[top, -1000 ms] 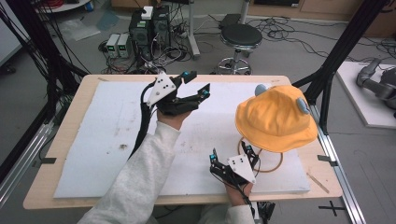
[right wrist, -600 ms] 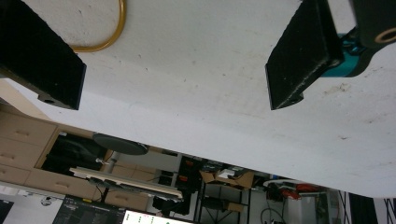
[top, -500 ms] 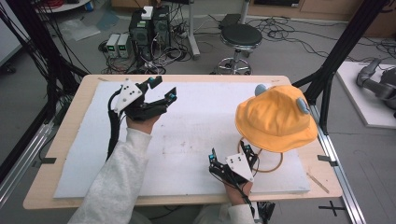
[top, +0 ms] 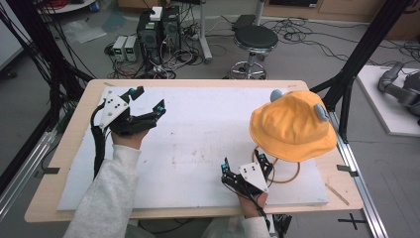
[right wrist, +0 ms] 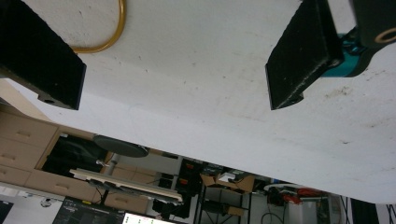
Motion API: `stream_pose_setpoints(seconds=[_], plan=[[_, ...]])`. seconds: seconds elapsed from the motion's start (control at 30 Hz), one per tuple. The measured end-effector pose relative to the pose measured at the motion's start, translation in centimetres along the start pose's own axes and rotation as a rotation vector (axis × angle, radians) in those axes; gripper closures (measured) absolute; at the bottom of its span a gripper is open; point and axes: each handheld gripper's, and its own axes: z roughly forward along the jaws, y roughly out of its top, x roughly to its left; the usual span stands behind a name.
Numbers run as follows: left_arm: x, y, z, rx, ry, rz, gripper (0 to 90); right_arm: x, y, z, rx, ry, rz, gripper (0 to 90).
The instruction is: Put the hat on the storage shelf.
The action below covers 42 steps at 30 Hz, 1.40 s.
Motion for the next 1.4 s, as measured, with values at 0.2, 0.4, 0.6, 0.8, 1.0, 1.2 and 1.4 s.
stream_pose_setpoints(seconds=[0.2,0.4,0.6,0.8,1.0,1.2,1.4], plan=[[1.6,-1.9,-2.0,0.051,0.047,-0.019,20.1,0.0,0.0,0.0,0.003,-0.015,0.008,4.3],[2.7,-3.7,-4.1,0.071,0.111,-0.030,20.1,0.0,0.0,0.1,0.016,-0.013,0.005,4.3],[3.3,-5.1,-5.8,0.052,0.148,-0.042,20.1,-0.1,0.1,0.2,0.016,-0.013,0.012,4.4],[4.0,-6.5,-7.4,0.058,0.187,-0.055,20.1,-0.1,0.1,0.3,0.020,-0.018,0.022,4.4],[4.1,-7.5,-8.3,0.052,0.217,-0.053,19.7,-0.3,0.1,0.7,0.019,-0.021,0.028,4.4],[3.5,-9.0,-8.2,0.091,0.221,-0.057,19.7,-0.3,0.2,1.0,0.017,-0.024,0.038,4.4],[2.8,-9.8,-8.2,0.099,0.223,-0.040,19.7,-0.3,0.2,1.0,0.015,-0.020,0.044,4.4]])
